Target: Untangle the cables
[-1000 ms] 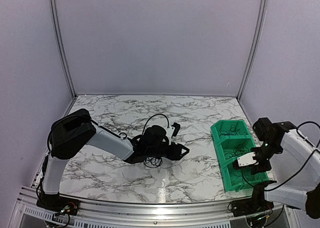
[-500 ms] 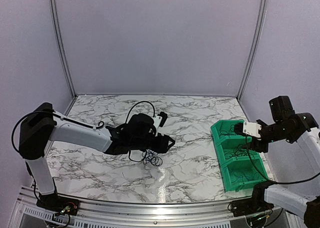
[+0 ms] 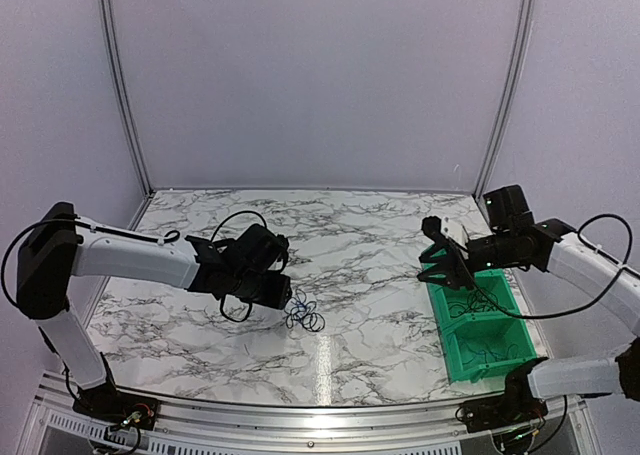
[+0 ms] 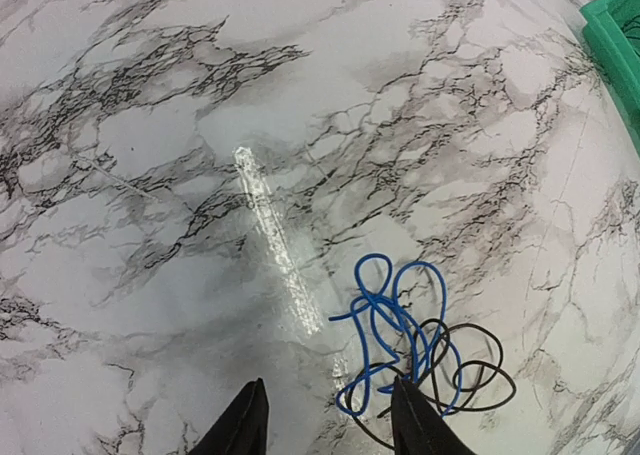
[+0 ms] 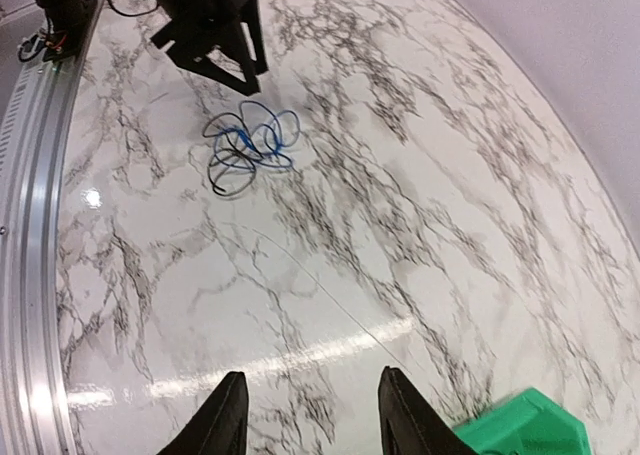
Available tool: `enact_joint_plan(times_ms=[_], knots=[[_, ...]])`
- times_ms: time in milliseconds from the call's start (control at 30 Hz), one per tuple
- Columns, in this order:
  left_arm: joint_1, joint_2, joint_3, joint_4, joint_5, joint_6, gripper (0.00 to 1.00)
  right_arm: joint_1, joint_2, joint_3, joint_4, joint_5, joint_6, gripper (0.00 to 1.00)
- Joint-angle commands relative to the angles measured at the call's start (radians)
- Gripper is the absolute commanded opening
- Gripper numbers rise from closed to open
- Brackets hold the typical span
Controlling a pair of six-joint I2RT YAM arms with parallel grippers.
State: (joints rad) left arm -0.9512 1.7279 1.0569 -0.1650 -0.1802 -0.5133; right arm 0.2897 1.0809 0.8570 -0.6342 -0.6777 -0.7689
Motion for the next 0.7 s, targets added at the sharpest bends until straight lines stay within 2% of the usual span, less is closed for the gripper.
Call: enact_joint_plan(times_ms=[0,100,333,467,600,667], knots=[[0.041,0.02,0.007,-0.073,0.066,-0.018,0.43,0.16,0.086,0.007,0.242,-0.054,0.193,0.44],[0.049,0.047,0.022,-0.071,0.104,-0.003,0.43,0.216,0.154,0.031,0.255,-0.061,0.201,0.44],[0.052,0.137,0.081,-0.071,0.153,0.017,0.39,0.233,0.221,0.067,0.246,-0.056,0.198,0.42],[0.052,0.117,0.085,-0.087,0.057,-0.007,0.37,0.233,0.218,0.063,0.243,-0.034,0.194,0.42],[0.052,0.016,0.052,-0.11,-0.057,-0.024,0.46,0.233,0.198,0.041,0.252,-0.011,0.188,0.43],[0.051,-0.028,0.012,-0.068,-0.047,-0.015,0.48,0.232,0.194,0.025,0.263,-0.003,0.186,0.44]])
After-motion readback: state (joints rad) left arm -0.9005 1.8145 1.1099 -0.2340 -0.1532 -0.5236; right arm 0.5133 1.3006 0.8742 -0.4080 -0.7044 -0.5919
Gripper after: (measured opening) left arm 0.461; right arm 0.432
